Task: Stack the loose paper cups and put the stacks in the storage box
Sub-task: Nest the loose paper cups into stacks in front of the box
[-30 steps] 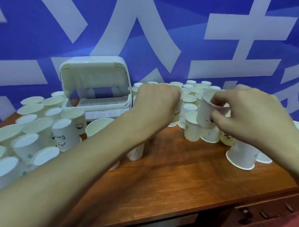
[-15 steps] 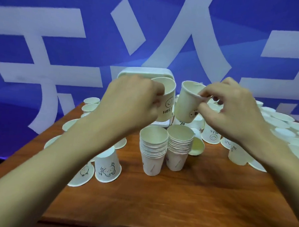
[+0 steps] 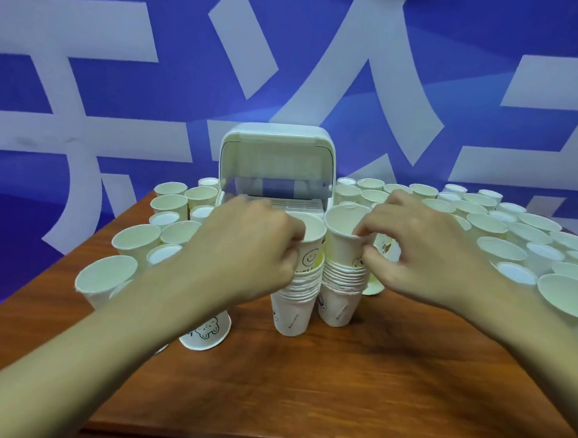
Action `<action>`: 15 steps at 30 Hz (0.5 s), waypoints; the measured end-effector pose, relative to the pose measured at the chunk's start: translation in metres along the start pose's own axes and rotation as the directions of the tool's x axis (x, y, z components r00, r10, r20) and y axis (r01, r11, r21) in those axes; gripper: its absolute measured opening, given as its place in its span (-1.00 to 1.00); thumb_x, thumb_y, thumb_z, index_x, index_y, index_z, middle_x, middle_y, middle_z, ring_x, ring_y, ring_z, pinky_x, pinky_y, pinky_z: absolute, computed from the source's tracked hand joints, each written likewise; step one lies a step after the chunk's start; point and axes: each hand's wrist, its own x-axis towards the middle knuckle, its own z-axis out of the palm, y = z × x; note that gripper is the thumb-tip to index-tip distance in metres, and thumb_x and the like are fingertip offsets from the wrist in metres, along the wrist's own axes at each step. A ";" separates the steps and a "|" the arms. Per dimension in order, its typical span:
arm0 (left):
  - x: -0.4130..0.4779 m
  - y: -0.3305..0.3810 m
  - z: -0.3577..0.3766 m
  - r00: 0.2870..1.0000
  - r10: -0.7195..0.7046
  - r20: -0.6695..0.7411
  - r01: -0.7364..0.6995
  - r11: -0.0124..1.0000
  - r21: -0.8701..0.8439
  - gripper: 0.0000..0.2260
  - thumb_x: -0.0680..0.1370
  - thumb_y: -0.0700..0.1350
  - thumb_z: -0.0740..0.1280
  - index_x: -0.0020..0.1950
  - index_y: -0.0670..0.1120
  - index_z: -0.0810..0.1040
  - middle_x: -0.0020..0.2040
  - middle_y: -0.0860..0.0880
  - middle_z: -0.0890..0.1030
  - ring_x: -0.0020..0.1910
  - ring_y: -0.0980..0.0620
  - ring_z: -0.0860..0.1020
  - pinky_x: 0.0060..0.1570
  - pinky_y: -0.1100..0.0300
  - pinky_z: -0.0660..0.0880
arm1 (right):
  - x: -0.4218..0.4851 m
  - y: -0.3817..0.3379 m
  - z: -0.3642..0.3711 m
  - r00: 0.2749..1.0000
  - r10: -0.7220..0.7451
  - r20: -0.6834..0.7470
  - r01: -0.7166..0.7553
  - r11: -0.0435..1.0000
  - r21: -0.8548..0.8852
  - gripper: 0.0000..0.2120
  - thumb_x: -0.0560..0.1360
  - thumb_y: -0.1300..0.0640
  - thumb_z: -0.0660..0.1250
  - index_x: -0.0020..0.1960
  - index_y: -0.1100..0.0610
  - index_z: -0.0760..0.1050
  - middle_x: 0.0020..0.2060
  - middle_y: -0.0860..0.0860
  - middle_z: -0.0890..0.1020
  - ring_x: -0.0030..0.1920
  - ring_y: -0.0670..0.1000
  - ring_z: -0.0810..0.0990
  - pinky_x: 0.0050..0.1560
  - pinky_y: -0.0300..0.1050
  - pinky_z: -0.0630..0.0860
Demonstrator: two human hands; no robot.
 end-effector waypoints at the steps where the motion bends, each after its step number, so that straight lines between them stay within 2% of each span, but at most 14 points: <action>1: -0.001 0.000 0.003 1.000 -0.004 0.025 0.004 1.000 -0.005 -0.80 0.51 0.04 0.18 -0.06 0.01 0.56 -0.18 -0.02 0.58 -0.14 -0.09 0.52 -0.29 0.12 0.26 | -0.001 0.000 0.003 1.000 -0.004 0.024 0.004 1.000 -0.005 -0.85 0.38 0.05 0.24 -0.12 -0.06 0.57 -0.23 -0.18 0.59 -0.03 -0.07 0.45 -0.31 -0.01 0.50; 5: -0.003 0.005 0.013 0.998 -0.004 0.066 0.005 1.000 -0.014 -0.76 0.55 0.08 0.16 -0.08 -0.01 0.56 -0.18 -0.02 0.57 -0.12 -0.08 0.51 -0.26 0.11 0.24 | -0.004 0.003 0.012 0.996 0.011 0.093 -0.009 1.000 -0.020 -0.85 0.39 0.02 0.23 -0.12 -0.09 0.56 -0.22 -0.20 0.59 -0.04 -0.09 0.42 -0.34 -0.09 0.44; 9: -0.004 0.007 0.018 0.998 0.005 0.062 -0.005 1.000 0.001 -0.73 0.58 0.09 0.14 -0.10 -0.01 0.56 -0.19 -0.05 0.56 -0.17 -0.07 0.46 -0.26 0.10 0.18 | -0.005 0.006 0.017 0.990 0.025 0.136 -0.020 0.999 -0.040 -0.76 0.50 -0.17 0.17 -0.10 -0.12 0.57 -0.20 -0.22 0.60 -0.03 -0.15 0.39 -0.35 -0.16 0.31; 12: -0.004 0.008 0.021 0.998 0.015 0.068 -0.015 1.000 -0.001 -0.69 0.61 0.11 0.11 -0.09 0.00 0.56 -0.18 -0.03 0.56 -0.21 -0.03 0.34 -0.23 0.10 0.17 | -0.005 0.005 0.019 0.983 0.042 0.178 -0.031 0.997 -0.066 -0.69 0.57 -0.20 0.10 -0.06 -0.12 0.58 -0.18 -0.19 0.59 -0.01 -0.14 0.37 -0.29 -0.11 0.37; 15: -0.005 0.008 0.024 0.998 0.022 0.066 -0.021 1.000 -0.015 -0.68 0.62 0.11 0.10 -0.10 -0.01 0.56 -0.18 -0.02 0.56 -0.19 -0.02 0.33 -0.23 0.10 0.16 | -0.007 0.005 0.021 0.978 0.043 0.205 -0.032 0.998 -0.057 -0.66 0.58 -0.19 0.07 -0.04 -0.12 0.59 -0.16 -0.18 0.60 -0.01 -0.11 0.38 -0.23 -0.07 0.43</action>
